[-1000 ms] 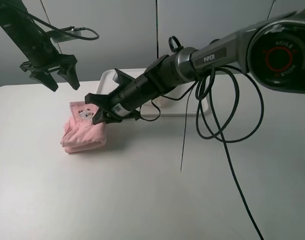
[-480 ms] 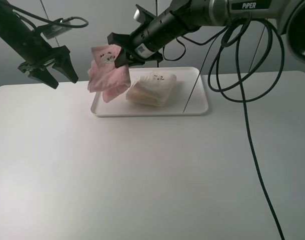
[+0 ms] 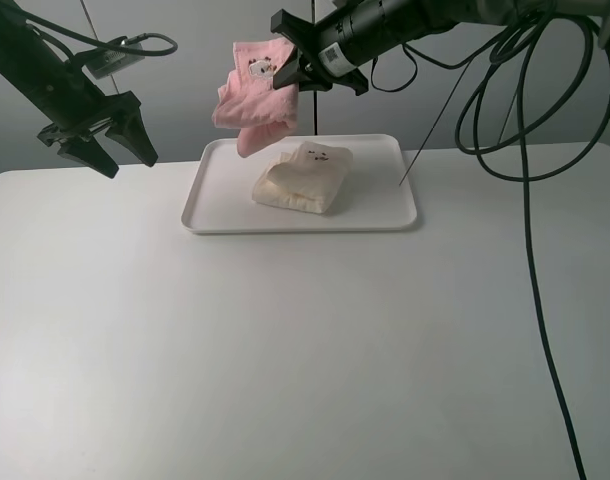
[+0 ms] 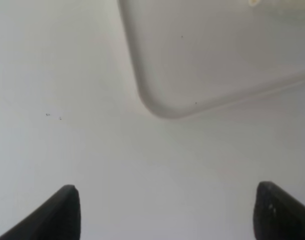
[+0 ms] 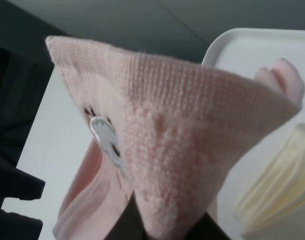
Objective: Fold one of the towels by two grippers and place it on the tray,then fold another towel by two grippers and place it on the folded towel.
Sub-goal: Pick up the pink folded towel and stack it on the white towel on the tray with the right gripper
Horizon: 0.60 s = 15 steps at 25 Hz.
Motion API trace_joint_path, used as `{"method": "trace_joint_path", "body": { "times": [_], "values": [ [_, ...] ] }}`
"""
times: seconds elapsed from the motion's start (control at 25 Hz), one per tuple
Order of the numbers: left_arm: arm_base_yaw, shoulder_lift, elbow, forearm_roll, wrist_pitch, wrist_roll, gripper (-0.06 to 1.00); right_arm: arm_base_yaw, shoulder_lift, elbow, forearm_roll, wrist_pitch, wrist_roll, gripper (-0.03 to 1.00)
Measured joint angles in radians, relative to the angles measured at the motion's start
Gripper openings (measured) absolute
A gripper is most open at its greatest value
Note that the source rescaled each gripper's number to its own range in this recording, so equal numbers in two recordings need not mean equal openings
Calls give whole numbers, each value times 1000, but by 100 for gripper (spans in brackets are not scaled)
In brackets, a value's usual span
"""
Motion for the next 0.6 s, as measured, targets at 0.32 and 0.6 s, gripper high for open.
{"method": "trace_joint_path", "body": {
  "times": [0.32,0.6],
  "values": [
    [0,0,0,0,0,1,90,-37,30,-4,0,2,24,8],
    [0,0,0,0,0,-1,90,-47,153,-4,-49,-25,38,8]
  ]
}}
